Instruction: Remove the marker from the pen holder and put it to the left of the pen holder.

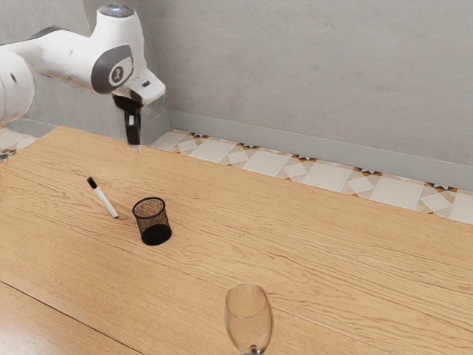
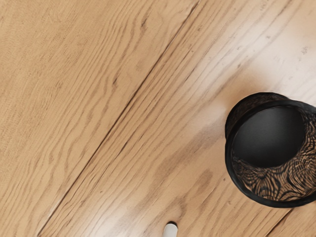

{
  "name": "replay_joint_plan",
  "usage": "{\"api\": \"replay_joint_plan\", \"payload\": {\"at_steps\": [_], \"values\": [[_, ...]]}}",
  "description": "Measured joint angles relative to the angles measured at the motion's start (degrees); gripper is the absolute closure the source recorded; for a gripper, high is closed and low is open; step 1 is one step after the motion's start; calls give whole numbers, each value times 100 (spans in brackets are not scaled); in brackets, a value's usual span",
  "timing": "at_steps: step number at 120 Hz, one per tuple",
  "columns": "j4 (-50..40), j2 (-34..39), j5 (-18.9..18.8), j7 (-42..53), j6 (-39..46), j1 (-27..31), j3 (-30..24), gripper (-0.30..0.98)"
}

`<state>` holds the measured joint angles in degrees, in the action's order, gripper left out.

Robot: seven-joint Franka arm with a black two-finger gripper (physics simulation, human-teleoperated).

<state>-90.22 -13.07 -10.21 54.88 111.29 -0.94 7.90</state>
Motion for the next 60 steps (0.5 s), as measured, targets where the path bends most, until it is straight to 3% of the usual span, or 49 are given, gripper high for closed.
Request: {"api": "replay_joint_plan", "payload": {"at_steps": [6, 14, 60], "values": [[-9, 673, 59, -408, -474, -255, -36, 5], [24, 1017, 107, -920, -948, -568, -50, 4], [128, 1292, 319, -3050, -2142, -1239, -137, 1]]}}
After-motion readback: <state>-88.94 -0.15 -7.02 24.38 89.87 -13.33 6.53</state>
